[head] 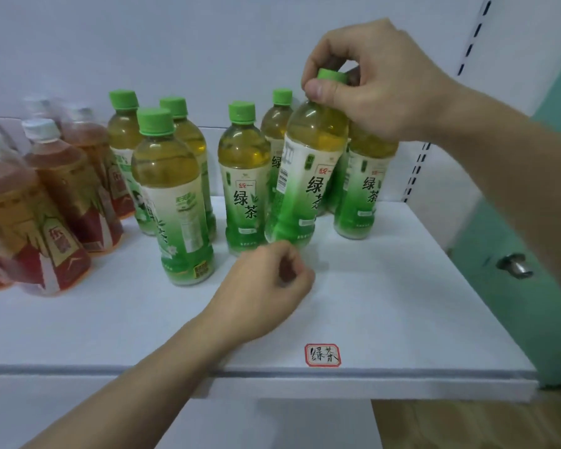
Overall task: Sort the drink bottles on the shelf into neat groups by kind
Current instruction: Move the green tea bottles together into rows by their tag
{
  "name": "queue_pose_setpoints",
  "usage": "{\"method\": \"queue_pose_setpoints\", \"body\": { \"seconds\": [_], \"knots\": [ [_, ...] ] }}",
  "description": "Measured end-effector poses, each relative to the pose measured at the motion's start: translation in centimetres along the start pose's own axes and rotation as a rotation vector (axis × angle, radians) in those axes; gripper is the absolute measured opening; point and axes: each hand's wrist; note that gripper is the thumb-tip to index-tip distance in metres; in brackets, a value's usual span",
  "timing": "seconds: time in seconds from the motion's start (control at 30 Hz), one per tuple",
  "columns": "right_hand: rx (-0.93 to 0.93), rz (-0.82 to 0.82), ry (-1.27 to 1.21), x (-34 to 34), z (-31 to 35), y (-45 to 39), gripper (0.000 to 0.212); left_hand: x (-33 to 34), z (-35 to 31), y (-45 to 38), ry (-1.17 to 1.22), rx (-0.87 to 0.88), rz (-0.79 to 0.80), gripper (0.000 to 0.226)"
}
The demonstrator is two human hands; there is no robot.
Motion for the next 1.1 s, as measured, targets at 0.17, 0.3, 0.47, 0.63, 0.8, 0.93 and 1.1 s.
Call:
{"method": "queue_pose_setpoints", "body": {
  "seconds": [0.17,0.3,0.47,0.63,0.8,0.93,1.1],
  "knots": [
    [0.001,0.061,0.192,0.9,-2.1,-1.3,0.010,1.6,-1.0,-4.5,0.131,-0.177,-0.083,0.034],
    [-0.026,0.117,0.348,2.2,-3.7,-2.4,0.012,3.2,-1.8,-7.7,0.394,-0.327,-0.021,0.086],
    [0.018,0.137,0.348,2.9,-4.9,-3.1,0.010,4.9,-1.7,-10.7,0.386,-0.376,-0.087,0.077],
    [0.031,0.151,0.385,3.2,-5.6,-2.7,0.021,5.7,-0.3,-11.4,0.178,-0.322,-0.175,0.074],
    [-0.054,-0.365,0.198,3.0,-6.2,0.8,0.019,5.6,0.9,-11.6,0.173,-0.243,-0.103,0.068],
    [0.151,-0.850,-0.059,5.5,-8.1,7.5,0.017,5.7,1.0,-11.7,0.138,-0.206,-0.115,0.070],
    [0.542,-0.516,-0.461,8.8,-11.1,12.0,0.060,6.1,1.0,-11.6,0.080,-0.163,-0.148,0.081]
  ]
}}
Point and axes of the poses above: each hand's wrist, its own y-axis away from the middle knuckle, its own x-axis out of the palm, z = x × y, and after that the axes turned 5 degrees about -x, right-handed
